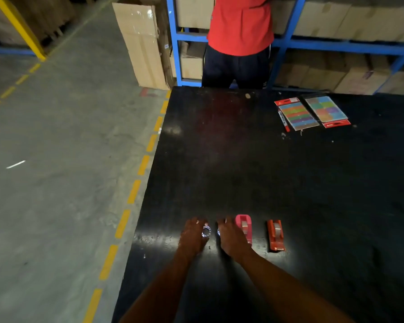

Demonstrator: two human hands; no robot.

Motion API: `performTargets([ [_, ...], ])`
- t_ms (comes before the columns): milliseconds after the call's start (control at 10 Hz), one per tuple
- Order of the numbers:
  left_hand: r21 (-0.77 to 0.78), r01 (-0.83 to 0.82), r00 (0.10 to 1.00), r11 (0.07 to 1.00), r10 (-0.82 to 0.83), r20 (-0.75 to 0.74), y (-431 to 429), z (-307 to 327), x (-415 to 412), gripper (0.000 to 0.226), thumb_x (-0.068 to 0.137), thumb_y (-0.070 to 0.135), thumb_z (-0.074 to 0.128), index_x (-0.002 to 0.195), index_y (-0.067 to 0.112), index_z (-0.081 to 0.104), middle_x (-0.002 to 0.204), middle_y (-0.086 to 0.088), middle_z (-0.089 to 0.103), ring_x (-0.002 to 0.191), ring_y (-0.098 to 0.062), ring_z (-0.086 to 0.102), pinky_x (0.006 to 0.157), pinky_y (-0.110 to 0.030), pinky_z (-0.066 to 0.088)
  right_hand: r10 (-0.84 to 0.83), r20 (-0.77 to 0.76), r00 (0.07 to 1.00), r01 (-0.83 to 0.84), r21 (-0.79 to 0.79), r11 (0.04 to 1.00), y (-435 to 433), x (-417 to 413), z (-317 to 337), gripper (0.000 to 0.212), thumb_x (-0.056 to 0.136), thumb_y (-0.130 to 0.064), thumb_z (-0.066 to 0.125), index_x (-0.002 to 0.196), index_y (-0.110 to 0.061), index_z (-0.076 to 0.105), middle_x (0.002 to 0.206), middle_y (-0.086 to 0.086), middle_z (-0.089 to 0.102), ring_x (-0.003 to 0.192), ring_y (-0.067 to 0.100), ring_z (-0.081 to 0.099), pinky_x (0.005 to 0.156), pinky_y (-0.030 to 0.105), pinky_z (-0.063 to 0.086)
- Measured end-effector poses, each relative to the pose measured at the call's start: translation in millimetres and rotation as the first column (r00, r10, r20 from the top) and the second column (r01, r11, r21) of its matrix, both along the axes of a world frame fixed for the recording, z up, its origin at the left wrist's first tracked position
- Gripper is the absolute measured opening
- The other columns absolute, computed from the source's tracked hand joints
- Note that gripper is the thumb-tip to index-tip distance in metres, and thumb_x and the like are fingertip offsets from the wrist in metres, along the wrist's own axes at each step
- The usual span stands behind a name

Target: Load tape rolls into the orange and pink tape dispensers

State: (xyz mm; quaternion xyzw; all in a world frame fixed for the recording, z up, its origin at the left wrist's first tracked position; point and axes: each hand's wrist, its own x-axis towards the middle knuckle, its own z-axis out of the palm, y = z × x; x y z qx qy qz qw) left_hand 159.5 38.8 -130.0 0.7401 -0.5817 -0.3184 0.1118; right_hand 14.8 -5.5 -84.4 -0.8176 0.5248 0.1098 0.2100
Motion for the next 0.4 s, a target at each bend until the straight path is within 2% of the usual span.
performTargets([
  [100, -0.013, 0.001, 1.000, 1.000, -0.001, 0.002, 3.5, -1.8, 0.4, 0.049, 0.079, 0.029, 0.063, 0.127, 0.019, 0.056, 0.130, -0.008, 0.054, 0.124, -0.028, 0.047, 0.105, -0.033, 0.040, -0.046, 0.090, 0.995, 0.043, 0.029, 0.999, 6.2, -4.0, 1.4, 0.036, 0.097, -0.003, 0.043, 0.133, 0.000, 0.044, 0.133, 0.022, 0.045, 0.119, 0.040, 0.050, 0.092, 0.043, 0.044],
  [200, 0.000, 0.006, 1.000, 1.000, -0.006, -0.008, 5.8, -7.4, 4.3, 0.064, 0.074, 0.027, 0.068, 0.135, 0.017, 0.049, 0.138, -0.009, 0.048, 0.130, -0.029, 0.043, 0.110, -0.032, 0.037, -0.101, 0.177, 0.979, 0.095, 0.043, 0.995, 13.7, -10.8, 2.6, 0.030, 0.099, -0.006, 0.040, 0.127, -0.001, 0.046, 0.129, 0.023, 0.047, 0.109, 0.042, 0.054, 0.085, 0.045, 0.046],
  [300, -0.081, 0.007, 0.998, 0.997, -0.013, -0.065, 17.4, 10.9, 1.5, 0.071, 0.074, 0.017, 0.070, 0.140, 0.016, 0.041, 0.142, -0.011, 0.041, 0.131, -0.028, 0.039, 0.111, -0.028, 0.031, -0.098, 0.251, 0.963, 0.091, 0.040, 0.995, 28.6, -24.0, 10.5, 0.042, 0.097, -0.008, 0.043, 0.139, -0.008, 0.036, 0.138, 0.019, 0.041, 0.113, 0.042, 0.054, 0.088, 0.046, 0.048],
  [400, -0.239, -0.007, 0.997, 0.971, -0.013, -0.080, 48.7, 14.3, -2.7, 0.061, 0.081, 0.018, 0.060, 0.137, 0.023, 0.038, 0.138, -0.006, 0.041, 0.127, -0.020, 0.036, 0.110, -0.028, 0.032, -0.074, 0.281, 0.957, 0.059, 0.061, 0.996, 53.7, -51.7, 6.2, 0.055, 0.096, -0.014, 0.046, 0.148, -0.020, 0.029, 0.149, 0.012, 0.035, 0.118, 0.035, 0.056, 0.088, 0.041, 0.049],
])
